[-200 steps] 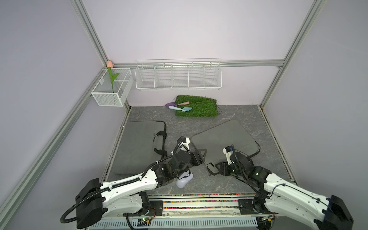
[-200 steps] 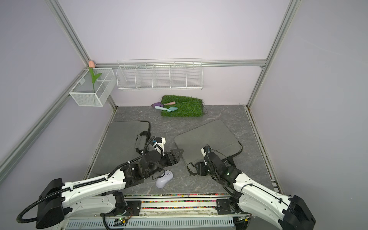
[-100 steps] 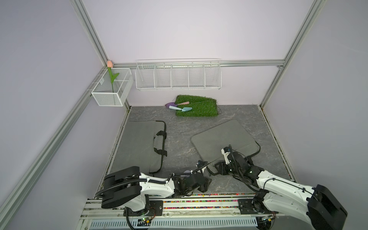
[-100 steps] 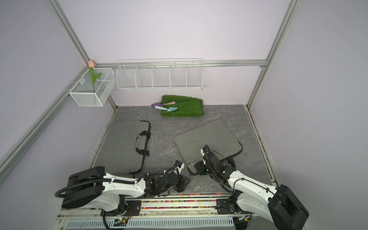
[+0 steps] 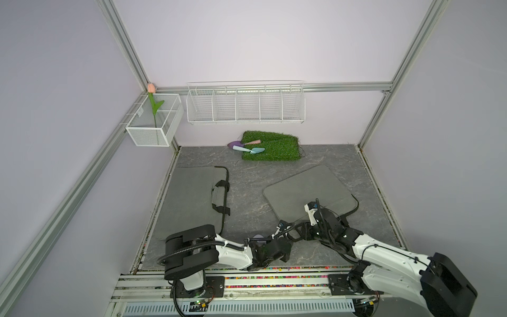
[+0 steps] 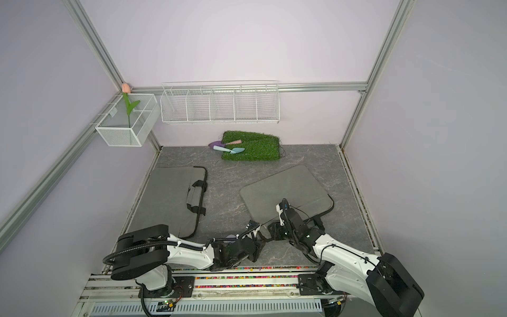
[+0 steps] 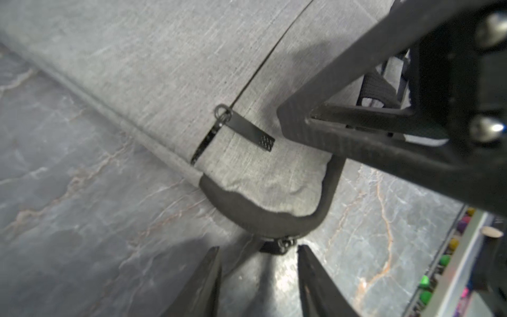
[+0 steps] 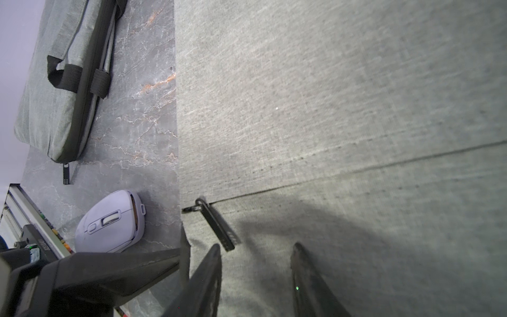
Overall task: Put the mouse into the laptop bag
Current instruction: Zip the zipper on the zippered laptop bag.
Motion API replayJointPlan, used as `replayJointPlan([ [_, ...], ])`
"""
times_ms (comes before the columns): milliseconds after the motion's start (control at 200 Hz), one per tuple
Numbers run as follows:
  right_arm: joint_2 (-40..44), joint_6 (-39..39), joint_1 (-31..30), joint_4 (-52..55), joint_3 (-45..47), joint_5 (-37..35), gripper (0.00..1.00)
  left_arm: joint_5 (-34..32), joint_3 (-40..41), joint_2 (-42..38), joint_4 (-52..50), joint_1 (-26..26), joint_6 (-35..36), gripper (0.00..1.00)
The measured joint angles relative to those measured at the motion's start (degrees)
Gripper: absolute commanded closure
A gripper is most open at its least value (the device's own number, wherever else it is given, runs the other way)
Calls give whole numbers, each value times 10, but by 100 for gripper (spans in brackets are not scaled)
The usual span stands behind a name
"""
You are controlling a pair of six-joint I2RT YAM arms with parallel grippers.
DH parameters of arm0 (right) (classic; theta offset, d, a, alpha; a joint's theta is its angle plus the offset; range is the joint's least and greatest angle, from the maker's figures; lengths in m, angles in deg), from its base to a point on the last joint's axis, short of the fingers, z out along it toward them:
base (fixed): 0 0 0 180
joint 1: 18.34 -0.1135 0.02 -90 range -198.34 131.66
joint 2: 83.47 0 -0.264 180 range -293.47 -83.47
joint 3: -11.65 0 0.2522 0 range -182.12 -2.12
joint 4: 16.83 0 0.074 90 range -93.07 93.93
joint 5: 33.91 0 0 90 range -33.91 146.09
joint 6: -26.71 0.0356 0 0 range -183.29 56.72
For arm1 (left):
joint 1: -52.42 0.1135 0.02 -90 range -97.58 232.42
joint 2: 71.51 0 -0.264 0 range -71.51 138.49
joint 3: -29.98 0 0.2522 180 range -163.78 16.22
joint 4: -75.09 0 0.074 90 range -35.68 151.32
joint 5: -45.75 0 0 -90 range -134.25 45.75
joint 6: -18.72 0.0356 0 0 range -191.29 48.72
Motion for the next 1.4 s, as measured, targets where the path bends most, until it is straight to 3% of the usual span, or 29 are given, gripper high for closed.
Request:
replayJointPlan([
  [215, -4, 0, 2, -5, 0, 2, 57, -4, -42, 36, -25, 0, 19, 73],
  [390, -6, 0, 5, -12, 0, 2, 57, -10, -45, 43, -28, -3, 24, 100],
  [635, -5, -2, 16, -18, 4, 12, 56, -33, -50, 28, -66, -3, 21, 100],
  [960, 70, 2, 27, 11, 20, 17, 45, -59, -56, -2, -118, -3, 19, 100],
  [1280, 237, 75, 6, 66, 76, 21, 16, -66, -81, 0, -153, -3, 20, 100],
  [1300, 244, 80, 6, 66, 85, 23, 1, -66, -82, 0, -154, -3, 20, 100],
  [1320, 250, 93, 6, 67, 91, 25, 10, -65, -84, 0, -155, -3, 21, 100],
  [1405, 263, 125, 4, 69, 110, 30, 10, -65, -90, 0, -158, -2, 22, 100],
])
